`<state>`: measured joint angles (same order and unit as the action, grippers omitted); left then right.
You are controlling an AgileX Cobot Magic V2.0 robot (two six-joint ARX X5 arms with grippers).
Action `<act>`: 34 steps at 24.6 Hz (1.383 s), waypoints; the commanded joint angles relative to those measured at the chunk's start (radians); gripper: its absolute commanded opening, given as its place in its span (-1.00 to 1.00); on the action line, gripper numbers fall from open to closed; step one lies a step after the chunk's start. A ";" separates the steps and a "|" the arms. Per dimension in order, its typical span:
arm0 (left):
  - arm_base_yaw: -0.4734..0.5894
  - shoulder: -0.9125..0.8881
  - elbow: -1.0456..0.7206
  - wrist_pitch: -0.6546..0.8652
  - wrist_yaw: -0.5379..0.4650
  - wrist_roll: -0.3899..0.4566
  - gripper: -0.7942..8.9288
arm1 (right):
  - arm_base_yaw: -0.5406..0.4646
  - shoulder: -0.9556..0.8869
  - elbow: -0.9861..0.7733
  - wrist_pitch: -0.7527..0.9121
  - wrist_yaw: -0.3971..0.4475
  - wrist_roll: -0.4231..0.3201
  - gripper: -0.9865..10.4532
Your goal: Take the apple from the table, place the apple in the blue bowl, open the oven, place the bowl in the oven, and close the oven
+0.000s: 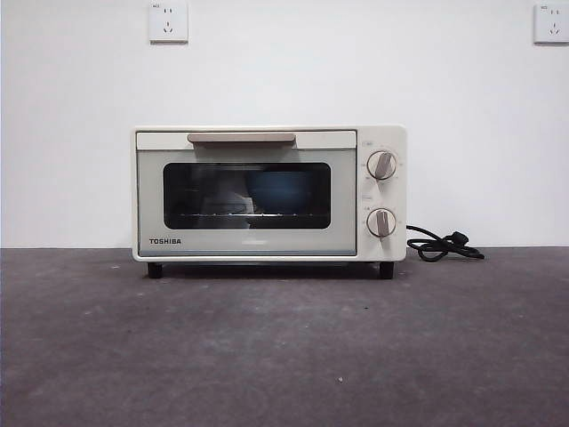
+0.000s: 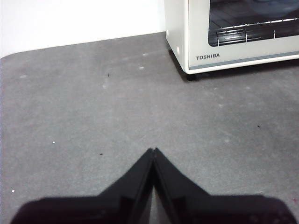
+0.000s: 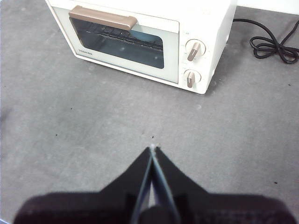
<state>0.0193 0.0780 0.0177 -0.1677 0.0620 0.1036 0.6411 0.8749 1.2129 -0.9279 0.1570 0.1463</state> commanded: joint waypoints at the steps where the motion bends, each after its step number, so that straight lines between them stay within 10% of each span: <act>1: -0.001 0.008 -0.010 0.004 -0.003 -0.007 -0.84 | 0.000 0.000 -0.006 0.001 0.001 0.008 -0.82; 8: -0.001 0.022 -0.010 0.004 -0.003 -0.007 -0.84 | -0.029 -0.003 -0.006 0.014 0.066 -0.041 -0.82; 12: -0.001 0.023 -0.010 0.003 -0.003 -0.007 -0.84 | -0.215 -0.044 -0.033 0.048 0.049 -0.108 -0.82; 16: -0.001 0.023 -0.010 0.003 -0.003 -0.007 -0.84 | -0.475 -0.249 -0.339 0.392 -0.150 -0.219 -0.82; 19: -0.001 0.023 -0.010 0.004 -0.003 -0.007 -0.84 | -0.587 -0.441 -0.680 0.636 -0.138 -0.339 -0.82; 34: -0.001 0.023 -0.010 0.004 -0.003 -0.007 -0.84 | -0.657 -0.770 -1.186 0.819 -0.142 -0.351 -0.82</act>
<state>0.0193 0.1009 0.0177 -0.1673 0.0624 0.1036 -0.0135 0.1146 0.0406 -0.1226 0.0177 -0.2062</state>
